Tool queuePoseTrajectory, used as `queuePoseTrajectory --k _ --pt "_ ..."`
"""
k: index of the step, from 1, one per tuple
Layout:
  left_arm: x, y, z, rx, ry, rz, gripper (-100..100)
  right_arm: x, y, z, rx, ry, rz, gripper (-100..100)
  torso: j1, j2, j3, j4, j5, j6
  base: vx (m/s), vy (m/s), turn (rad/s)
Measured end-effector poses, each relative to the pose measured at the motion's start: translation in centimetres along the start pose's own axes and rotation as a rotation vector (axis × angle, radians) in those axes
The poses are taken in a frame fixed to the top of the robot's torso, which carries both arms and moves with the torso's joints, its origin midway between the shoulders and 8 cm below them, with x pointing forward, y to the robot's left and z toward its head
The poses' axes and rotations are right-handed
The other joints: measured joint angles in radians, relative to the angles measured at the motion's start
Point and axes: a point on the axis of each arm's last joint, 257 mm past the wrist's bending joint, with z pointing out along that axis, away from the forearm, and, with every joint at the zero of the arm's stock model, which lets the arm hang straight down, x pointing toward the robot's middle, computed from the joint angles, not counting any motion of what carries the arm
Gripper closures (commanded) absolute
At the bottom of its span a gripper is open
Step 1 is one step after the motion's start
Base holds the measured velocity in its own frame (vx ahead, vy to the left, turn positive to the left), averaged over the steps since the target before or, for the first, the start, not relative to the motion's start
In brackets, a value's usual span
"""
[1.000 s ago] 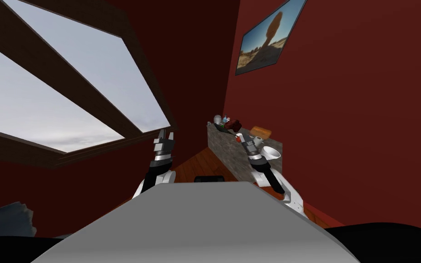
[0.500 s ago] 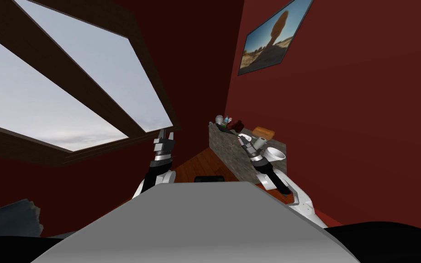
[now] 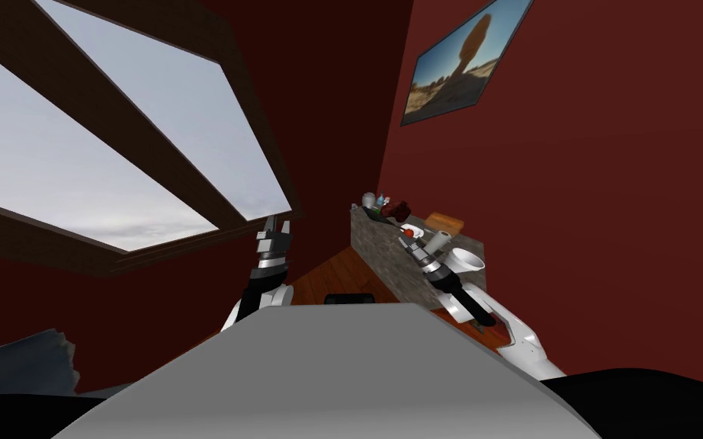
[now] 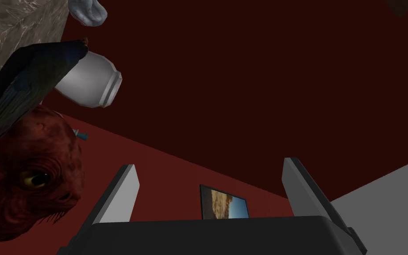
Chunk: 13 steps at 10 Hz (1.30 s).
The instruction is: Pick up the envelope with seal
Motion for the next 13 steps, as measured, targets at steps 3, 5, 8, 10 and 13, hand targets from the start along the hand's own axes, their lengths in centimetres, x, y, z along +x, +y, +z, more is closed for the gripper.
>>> queuePoseTrajectory --k 3,5,8,10,13 --pt "0.0 0.0 0.0 0.0 0.0 0.0 0 0.8 -1.9 -0.8 0.056 0.074 -0.013 -100 0.0 0.0 0.0 0.0 0.0 0.0 0.027 0.017 0.019" --pt "0.0 0.0 0.0 0.0 0.0 0.0 0 1.2 -3.7 -1.9 0.104 0.129 -0.02 -100 0.0 -0.001 -0.001 0.0 0.0 0.0 0.029 0.011 0.014" --pt "0.0 0.0 0.0 0.0 0.0 0.0 0 1.7 -5.4 -3.4 0.162 0.204 -0.038 -100 -0.001 -0.002 -0.001 0.0 0.0 0.0 0.036 0.01 0.023" --pt "0.0 0.0 0.0 0.0 0.0 0.0 0 2.0 -6.6 -4.1 0.199 0.252 -0.052 -100 -0.001 -0.001 -0.001 0.0 0.0 0.0 0.037 0.008 0.039" --pt "0.0 0.0 0.0 0.0 0.0 0.0 0 2.3 -8.8 -5.7 0.26 0.329 -0.077 -100 -0.001 -0.002 -0.001 0.0 0.0 0.0 0.042 0.01 0.027"
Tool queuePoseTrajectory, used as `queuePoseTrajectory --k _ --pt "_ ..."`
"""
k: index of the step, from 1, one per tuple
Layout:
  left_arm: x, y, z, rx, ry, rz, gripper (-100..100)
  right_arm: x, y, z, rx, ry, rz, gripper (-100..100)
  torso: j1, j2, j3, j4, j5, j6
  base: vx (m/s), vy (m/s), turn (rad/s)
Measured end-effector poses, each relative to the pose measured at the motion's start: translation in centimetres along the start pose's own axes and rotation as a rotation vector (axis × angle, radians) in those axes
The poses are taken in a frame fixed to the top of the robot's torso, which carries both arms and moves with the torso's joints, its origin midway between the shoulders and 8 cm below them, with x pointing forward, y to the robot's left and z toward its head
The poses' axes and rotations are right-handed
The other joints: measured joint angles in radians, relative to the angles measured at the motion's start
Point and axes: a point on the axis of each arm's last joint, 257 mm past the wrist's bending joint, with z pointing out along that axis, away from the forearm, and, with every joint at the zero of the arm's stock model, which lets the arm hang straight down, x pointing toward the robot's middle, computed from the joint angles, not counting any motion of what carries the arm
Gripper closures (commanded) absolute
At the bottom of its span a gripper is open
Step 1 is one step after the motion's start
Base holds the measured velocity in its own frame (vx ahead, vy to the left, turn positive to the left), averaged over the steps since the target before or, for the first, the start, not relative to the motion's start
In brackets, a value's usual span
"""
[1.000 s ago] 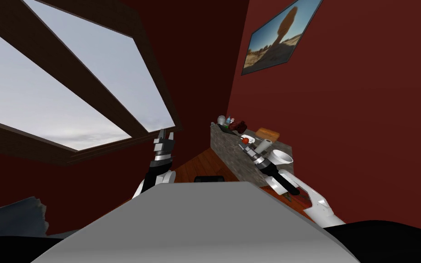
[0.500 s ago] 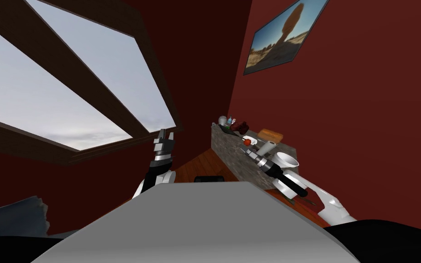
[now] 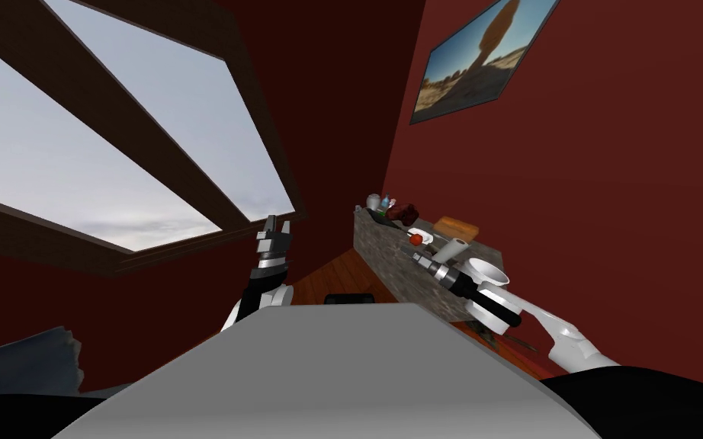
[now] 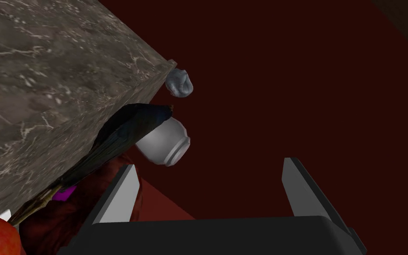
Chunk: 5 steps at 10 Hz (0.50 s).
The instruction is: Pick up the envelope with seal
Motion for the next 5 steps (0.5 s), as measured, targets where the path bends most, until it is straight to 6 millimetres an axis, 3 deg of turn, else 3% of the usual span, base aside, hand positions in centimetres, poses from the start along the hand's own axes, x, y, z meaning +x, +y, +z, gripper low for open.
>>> queuePoseTrajectory --k 5 --pt "0.0 0.0 0.0 0.0 0.0 0.0 0 1.0 -2.7 -1.8 0.088 0.122 -0.053 -100 0.0 0.001 0.001 0.0 0.0 0.0 0.038 0.012 0.026"
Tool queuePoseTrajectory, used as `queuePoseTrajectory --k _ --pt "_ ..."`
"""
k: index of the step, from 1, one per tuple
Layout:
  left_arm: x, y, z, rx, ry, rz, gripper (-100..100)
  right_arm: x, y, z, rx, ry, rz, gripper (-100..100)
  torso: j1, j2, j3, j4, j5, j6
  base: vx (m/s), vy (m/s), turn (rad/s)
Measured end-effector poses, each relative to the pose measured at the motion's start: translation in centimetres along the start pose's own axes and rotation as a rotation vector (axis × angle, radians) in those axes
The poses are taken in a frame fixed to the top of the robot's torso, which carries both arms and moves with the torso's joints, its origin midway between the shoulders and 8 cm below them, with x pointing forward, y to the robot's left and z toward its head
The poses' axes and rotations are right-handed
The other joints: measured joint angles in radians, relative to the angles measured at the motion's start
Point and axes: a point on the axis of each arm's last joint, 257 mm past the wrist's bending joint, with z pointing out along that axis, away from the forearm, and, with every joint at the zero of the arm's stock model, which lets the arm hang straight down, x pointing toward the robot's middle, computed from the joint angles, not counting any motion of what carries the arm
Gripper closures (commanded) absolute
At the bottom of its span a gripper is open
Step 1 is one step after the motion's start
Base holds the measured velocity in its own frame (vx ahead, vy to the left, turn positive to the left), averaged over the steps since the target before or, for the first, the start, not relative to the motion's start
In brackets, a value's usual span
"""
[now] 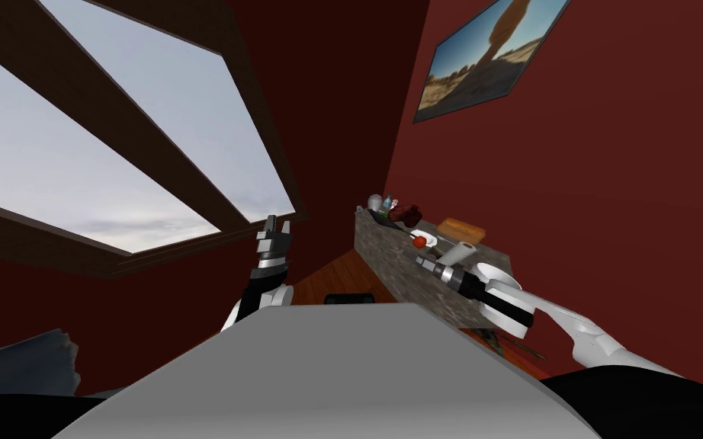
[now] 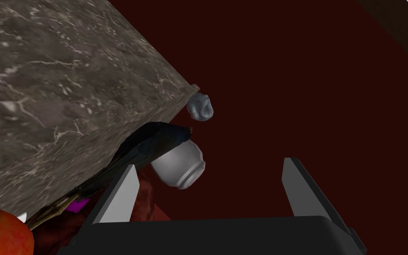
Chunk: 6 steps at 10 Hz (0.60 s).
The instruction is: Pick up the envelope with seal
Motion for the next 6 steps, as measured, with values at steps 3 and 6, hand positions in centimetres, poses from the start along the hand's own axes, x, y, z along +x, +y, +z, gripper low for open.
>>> queuePoseTrajectory --k 3,6 --pt "0.0 0.0 0.0 0.0 0.0 0.0 0 0.7 -2.2 -0.9 0.061 0.075 -0.037 -100 0.0 0.0 0.0 0.0 0.0 0.0 0.037 0.015 0.022" --pt "0.0 0.0 0.0 0.0 0.0 0.0 0 0.9 -4.1 -2.0 0.118 0.148 -0.078 -100 0.001 0.0 0.0 0.0 0.0 0.0 0.041 0.021 0.026"
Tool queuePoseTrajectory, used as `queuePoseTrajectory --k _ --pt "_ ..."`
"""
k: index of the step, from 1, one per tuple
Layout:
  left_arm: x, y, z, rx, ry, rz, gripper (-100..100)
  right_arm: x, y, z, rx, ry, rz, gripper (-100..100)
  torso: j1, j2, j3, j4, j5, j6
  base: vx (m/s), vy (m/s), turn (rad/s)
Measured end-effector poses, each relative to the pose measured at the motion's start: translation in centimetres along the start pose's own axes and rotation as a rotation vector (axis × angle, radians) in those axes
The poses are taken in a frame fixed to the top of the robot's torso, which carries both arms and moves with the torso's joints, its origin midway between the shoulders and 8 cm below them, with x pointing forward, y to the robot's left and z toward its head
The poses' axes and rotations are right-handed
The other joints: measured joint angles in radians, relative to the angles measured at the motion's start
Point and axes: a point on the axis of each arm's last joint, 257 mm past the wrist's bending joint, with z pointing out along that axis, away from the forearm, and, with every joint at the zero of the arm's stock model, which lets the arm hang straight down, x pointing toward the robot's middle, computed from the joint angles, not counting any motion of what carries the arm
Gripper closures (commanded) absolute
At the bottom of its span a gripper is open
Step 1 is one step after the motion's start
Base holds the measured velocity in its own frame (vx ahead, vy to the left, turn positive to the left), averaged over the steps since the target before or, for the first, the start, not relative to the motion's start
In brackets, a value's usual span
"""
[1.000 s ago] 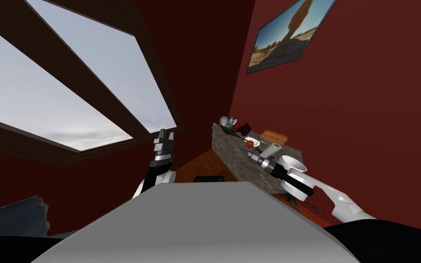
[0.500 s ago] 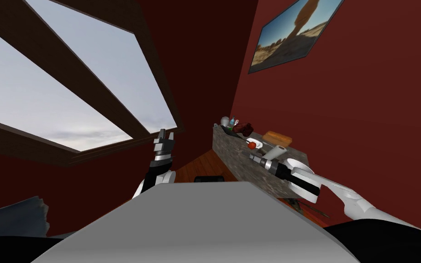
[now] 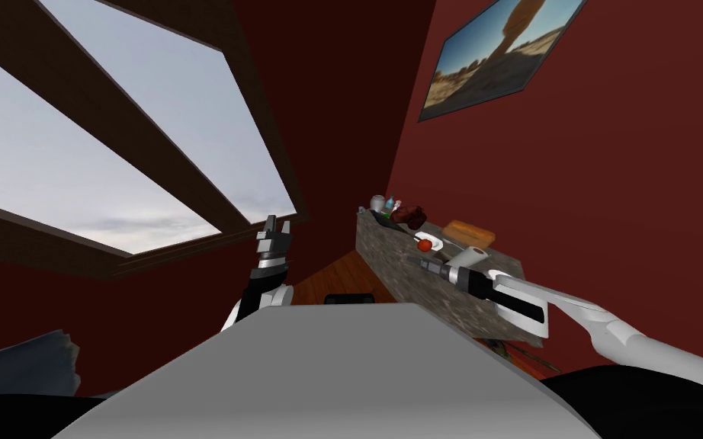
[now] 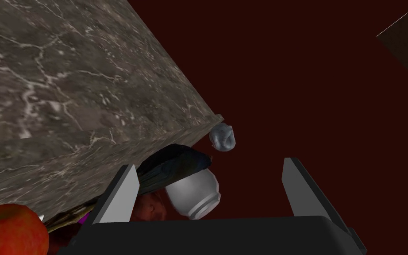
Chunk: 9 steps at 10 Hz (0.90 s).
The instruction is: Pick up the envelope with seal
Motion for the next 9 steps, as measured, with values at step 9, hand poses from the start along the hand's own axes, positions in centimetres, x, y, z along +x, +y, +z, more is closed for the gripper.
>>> queuePoseTrajectory --k 9 --pt "0.0 0.0 0.0 0.0 0.0 0.0 0 0.4 -5.4 -3.3 0.158 0.205 -0.148 -100 0.0 0.0 0.0 0.0 0.0 0.0 0.037 0.019 0.023"
